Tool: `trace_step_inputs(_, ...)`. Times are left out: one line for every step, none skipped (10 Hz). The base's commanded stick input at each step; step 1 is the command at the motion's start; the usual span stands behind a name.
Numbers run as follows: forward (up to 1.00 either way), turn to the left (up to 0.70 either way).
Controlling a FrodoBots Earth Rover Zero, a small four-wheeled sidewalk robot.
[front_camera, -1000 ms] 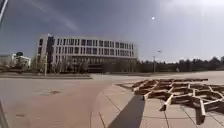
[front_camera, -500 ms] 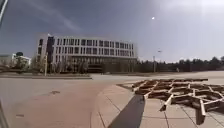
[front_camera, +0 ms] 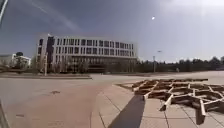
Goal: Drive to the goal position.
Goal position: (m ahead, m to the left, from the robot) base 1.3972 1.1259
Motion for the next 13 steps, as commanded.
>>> trace_step_inputs(0.05,0.0)
trace_step_inputs(0.05,0.0)
trace_step_inputs(0.05,0.0)
trace_step_inputs(0.05,0.0)
trace_step_inputs(0.05,0.0)
trace_step_inputs(0.05,0.0)
trace_step_inputs(0.05,0.0)
trace_step_inputs(0.05,0.0)
trace_step_inputs(0.05,0.0)
trace_step_inputs(0.05,0.0)
trace_step_inputs(0.05,0.0)
trace_step_inputs(0.05,0.0)
trace_step_inputs(0.05,0.0)
